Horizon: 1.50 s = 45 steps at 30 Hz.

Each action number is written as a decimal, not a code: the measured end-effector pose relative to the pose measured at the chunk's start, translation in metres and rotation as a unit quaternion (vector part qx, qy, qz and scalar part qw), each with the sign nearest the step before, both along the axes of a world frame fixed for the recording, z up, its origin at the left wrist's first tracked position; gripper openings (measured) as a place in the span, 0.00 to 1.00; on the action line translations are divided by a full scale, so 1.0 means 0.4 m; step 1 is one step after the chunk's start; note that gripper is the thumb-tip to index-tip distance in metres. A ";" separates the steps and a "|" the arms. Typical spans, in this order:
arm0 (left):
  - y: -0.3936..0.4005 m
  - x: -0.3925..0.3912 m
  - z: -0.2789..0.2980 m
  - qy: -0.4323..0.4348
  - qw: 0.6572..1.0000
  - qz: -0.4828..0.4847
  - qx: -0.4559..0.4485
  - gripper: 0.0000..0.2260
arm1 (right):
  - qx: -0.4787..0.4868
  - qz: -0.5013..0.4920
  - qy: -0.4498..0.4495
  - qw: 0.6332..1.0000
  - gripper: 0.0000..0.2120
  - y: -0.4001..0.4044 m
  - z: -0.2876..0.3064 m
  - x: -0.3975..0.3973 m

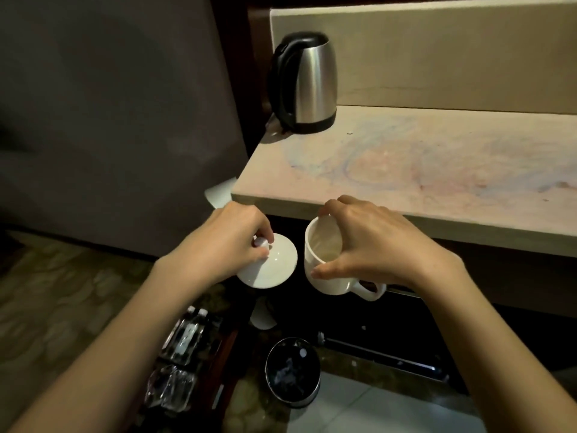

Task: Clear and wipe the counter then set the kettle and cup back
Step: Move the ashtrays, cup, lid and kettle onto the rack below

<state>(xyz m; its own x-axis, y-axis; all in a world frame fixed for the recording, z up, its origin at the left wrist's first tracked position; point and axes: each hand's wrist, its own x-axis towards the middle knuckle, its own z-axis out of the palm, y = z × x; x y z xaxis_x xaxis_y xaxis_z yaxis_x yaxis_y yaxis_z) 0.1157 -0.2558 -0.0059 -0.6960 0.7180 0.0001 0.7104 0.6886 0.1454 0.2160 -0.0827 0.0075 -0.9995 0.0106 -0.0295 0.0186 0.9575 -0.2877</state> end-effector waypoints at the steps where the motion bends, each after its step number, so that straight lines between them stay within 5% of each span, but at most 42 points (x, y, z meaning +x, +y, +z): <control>1: -0.019 -0.006 -0.007 -0.002 1.000 0.003 -0.005 0.07 | 0.003 0.004 -0.002 1.000 0.35 -0.020 -0.009 -0.009; 27: -0.537 -0.378 -0.239 -0.063 0.996 -0.042 -0.056 0.07 | -0.012 -0.084 -0.056 0.995 0.36 -0.577 -0.239 -0.335; 45: -0.721 -0.456 -0.769 -0.171 0.976 0.133 -0.025 0.05 | -0.048 -0.089 -0.118 0.988 0.38 -0.697 -0.764 -0.467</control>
